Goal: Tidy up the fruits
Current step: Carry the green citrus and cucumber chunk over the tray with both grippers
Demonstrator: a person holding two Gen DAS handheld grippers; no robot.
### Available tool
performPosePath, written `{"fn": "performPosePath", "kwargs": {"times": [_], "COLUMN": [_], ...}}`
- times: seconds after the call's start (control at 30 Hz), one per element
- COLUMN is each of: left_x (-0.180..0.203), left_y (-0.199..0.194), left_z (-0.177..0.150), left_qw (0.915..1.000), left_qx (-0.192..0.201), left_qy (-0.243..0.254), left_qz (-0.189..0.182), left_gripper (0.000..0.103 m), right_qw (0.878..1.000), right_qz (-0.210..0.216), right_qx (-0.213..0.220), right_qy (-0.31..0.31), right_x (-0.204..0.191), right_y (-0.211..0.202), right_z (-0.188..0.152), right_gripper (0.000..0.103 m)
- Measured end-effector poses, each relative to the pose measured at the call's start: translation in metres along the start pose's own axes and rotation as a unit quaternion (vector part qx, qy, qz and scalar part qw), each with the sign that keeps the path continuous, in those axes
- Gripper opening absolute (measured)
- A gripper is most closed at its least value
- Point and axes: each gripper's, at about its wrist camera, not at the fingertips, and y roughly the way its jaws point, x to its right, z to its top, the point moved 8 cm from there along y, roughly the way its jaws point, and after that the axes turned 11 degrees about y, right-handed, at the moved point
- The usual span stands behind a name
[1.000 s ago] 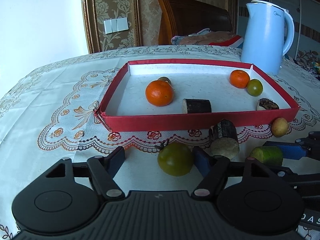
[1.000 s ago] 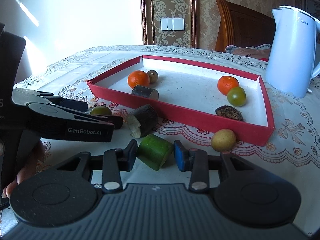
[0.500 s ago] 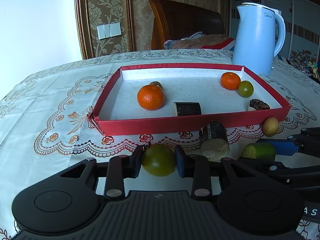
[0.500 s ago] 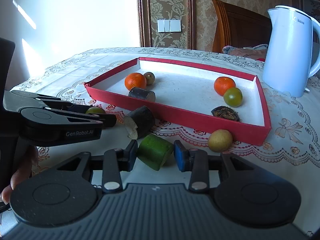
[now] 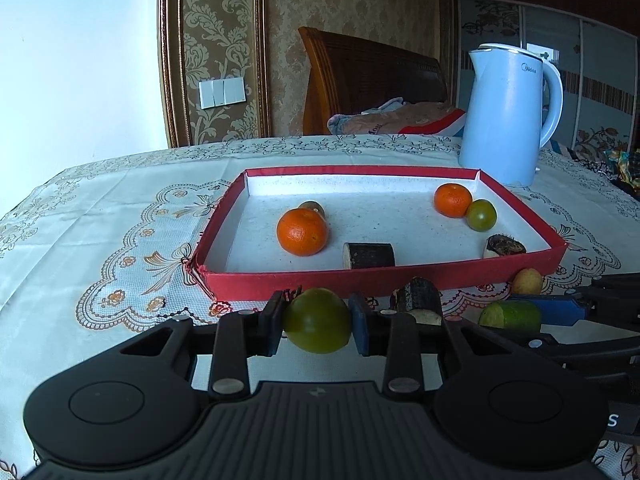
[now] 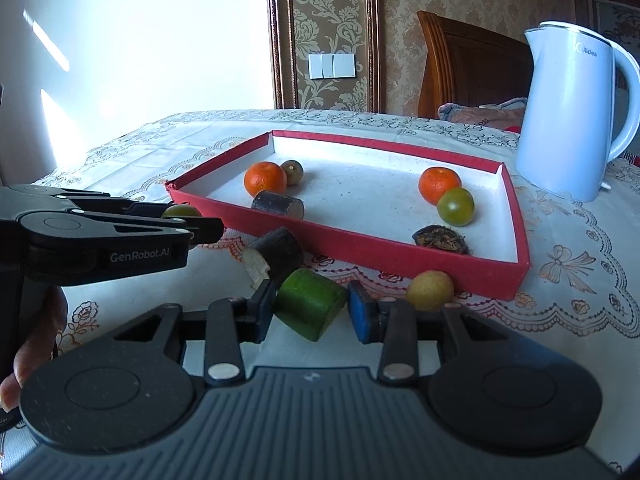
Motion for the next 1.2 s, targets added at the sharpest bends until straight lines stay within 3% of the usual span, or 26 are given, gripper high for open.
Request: {"fn": "performPosePath", "kwargs": {"times": [0.17,0.4,1.2], "left_x": [0.0,-0.003,-0.004], "left_y": [-0.002,0.012,0.09], "left_z": [0.012,0.03,0.069], "left_qw": [0.9999,0.9997,0.9992], "left_qx": [0.014,0.006,-0.026], "left_qy": [-0.002,-0.023,-0.031], "left_qz": [0.004,-0.012,0.009], "left_gripper": [0.033,0.033,0.034], "right_qw": [0.999,0.997,0.989], "right_qz": [-0.011,-0.039,-0.107], "right_qx": [0.025,0.044,0.037], "right_qy": [0.022,0.051,0.091], "right_x": [0.011,0.035,0.075], "right_y": [-0.005,0.006,0.074], "right_z": [0.016,0.046,0.092], "right_gripper": [0.037,0.037,0.037]}}
